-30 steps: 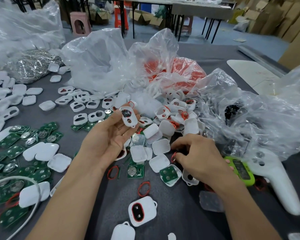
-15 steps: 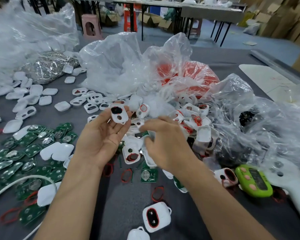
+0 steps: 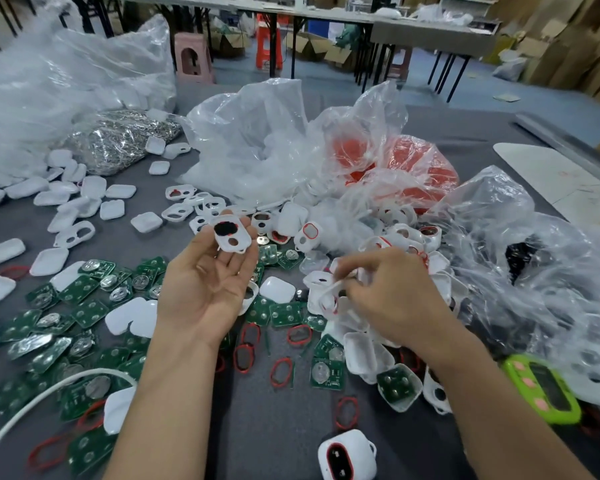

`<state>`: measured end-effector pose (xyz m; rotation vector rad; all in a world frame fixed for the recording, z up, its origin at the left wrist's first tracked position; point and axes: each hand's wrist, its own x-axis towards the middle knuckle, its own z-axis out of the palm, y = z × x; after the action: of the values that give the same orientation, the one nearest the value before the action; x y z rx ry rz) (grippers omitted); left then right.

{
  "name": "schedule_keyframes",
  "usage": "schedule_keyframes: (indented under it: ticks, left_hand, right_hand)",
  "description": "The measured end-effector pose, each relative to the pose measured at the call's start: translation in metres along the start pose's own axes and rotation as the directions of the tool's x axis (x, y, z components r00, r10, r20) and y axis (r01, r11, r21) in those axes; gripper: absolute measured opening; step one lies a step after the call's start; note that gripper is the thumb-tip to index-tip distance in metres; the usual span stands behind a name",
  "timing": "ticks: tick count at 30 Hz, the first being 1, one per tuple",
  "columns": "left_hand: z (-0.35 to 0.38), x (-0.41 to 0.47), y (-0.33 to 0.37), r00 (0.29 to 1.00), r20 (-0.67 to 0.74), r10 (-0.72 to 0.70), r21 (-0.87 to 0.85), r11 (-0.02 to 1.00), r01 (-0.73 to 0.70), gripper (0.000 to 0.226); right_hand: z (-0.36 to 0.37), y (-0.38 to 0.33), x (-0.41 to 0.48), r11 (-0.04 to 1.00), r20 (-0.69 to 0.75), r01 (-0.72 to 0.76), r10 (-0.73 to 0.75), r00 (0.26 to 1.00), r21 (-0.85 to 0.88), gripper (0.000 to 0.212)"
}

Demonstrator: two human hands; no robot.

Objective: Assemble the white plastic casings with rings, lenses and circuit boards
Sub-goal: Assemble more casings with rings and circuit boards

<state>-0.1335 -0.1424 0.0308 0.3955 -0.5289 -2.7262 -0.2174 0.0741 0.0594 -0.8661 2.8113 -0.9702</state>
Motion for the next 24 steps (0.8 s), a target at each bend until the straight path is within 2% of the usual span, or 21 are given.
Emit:
schedule_keyframes:
  ticks: [2, 3, 6, 8, 10, 12, 13, 14, 15, 16, 17, 18, 19, 20, 21, 22, 23, 24]
  left_hand:
    - [-0.002, 0.0, 0.0, 1.0, 0.007, -0.003, -0.02, 1.0, 0.003, 0.023]
    - [-0.003, 0.0, 0.0, 1.0, 0.004, -0.003, -0.024, 1.0, 0.003, 0.024]
    - [-0.002, 0.0, -0.002, 1.0, 0.004, -0.013, -0.033, 0.999, 0.013, 0.024]
    - [0.0, 0.001, -0.006, 1.0, 0.009, -0.025, 0.0, 1.0, 0.025, 0.022]
    - [0.004, 0.001, -0.013, 0.999, 0.017, -0.039, 0.064, 0.997, 0.038, 0.023]
    - [0.009, 0.001, -0.022, 0.998, 0.024, -0.055, 0.125, 0.991, 0.051, 0.023]
    - [0.011, 0.001, -0.025, 0.998, 0.025, -0.061, 0.151, 0.987, 0.057, 0.023]
    - [0.012, 0.0, -0.027, 0.997, 0.026, -0.068, 0.169, 0.984, 0.063, 0.023]
    - [0.013, 0.0, -0.029, 0.997, 0.025, -0.076, 0.178, 0.982, 0.07, 0.023]
    - [0.014, 0.0, -0.03, 0.996, 0.025, -0.082, 0.182, 0.98, 0.077, 0.024]
    - [0.014, 0.0, -0.03, 0.996, 0.024, -0.087, 0.185, 0.979, 0.081, 0.024]
    - [0.014, -0.001, -0.031, 0.996, 0.023, -0.088, 0.189, 0.978, 0.082, 0.024]
    - [0.015, -0.001, -0.031, 0.996, 0.022, -0.086, 0.198, 0.977, 0.08, 0.024]
    - [0.016, -0.001, -0.032, 0.996, 0.023, -0.083, 0.209, 0.975, 0.076, 0.023]
    - [0.016, -0.001, -0.032, 0.997, 0.024, -0.08, 0.221, 0.973, 0.072, 0.023]
    - [0.017, -0.001, -0.033, 0.996, 0.026, -0.08, 0.228, 0.971, 0.072, 0.023]
    - [0.017, -0.001, -0.033, 0.996, 0.026, -0.08, 0.235, 0.969, 0.071, 0.024]
    - [0.017, 0.0, -0.034, 0.996, 0.026, -0.08, 0.242, 0.968, 0.071, 0.024]
  right_hand:
    - [0.003, 0.008, 0.011, 0.998, -0.191, -0.013, 0.002, 0.982, -0.054, 0.02]
    - [0.003, 0.012, 0.019, 0.99, -0.217, -0.062, 0.033, 0.976, -0.13, 0.03]
    - [0.003, 0.018, 0.033, 0.905, -0.08, -0.253, 0.241, 0.967, -0.342, 0.062]
    - [0.01, 0.014, 0.025, 0.887, -0.031, -0.23, 0.238, 0.971, -0.4, 0.065]
    - [0.02, 0.001, 0.008, 0.959, 0.061, -0.117, 0.137, 0.989, -0.258, 0.059]
    - [0.028, -0.01, -0.008, 0.999, 0.198, -0.037, 0.031, 0.98, 0.028, 0.053]
    - [0.028, -0.011, -0.012, 0.986, 0.209, -0.029, -0.006, 0.978, 0.164, 0.046]
    - [0.023, -0.008, -0.012, 0.962, 0.142, -0.035, -0.004, 0.99, 0.271, 0.036]
    - [0.015, 0.0, -0.008, 0.94, 0.016, -0.03, 0.026, 1.0, 0.339, 0.025]
    - [0.003, 0.009, -0.002, 0.938, -0.117, -0.036, 0.081, 0.99, 0.346, 0.02]
    - [-0.012, 0.02, 0.006, 0.958, -0.234, -0.074, 0.142, 0.962, 0.276, 0.02]
    - [-0.027, 0.032, 0.016, 0.981, -0.298, -0.158, 0.186, 0.936, 0.116, 0.021]
    - [-0.039, 0.042, 0.026, 0.955, -0.275, -0.271, 0.229, 0.934, -0.123, 0.024]
    - [-0.046, 0.049, 0.034, 0.867, -0.176, -0.329, 0.281, 0.943, -0.375, 0.026]
    - [-0.047, 0.052, 0.039, 0.775, -0.058, -0.287, 0.309, 0.949, -0.564, 0.026]
    - [-0.043, 0.052, 0.04, 0.729, 0.019, -0.209, 0.291, 0.957, -0.652, 0.024]
    - [-0.037, 0.047, 0.037, 0.725, 0.054, -0.134, 0.23, 0.972, -0.676, 0.021]
    - [-0.029, 0.042, 0.03, 0.778, 0.056, -0.087, 0.155, 0.986, -0.622, 0.024]
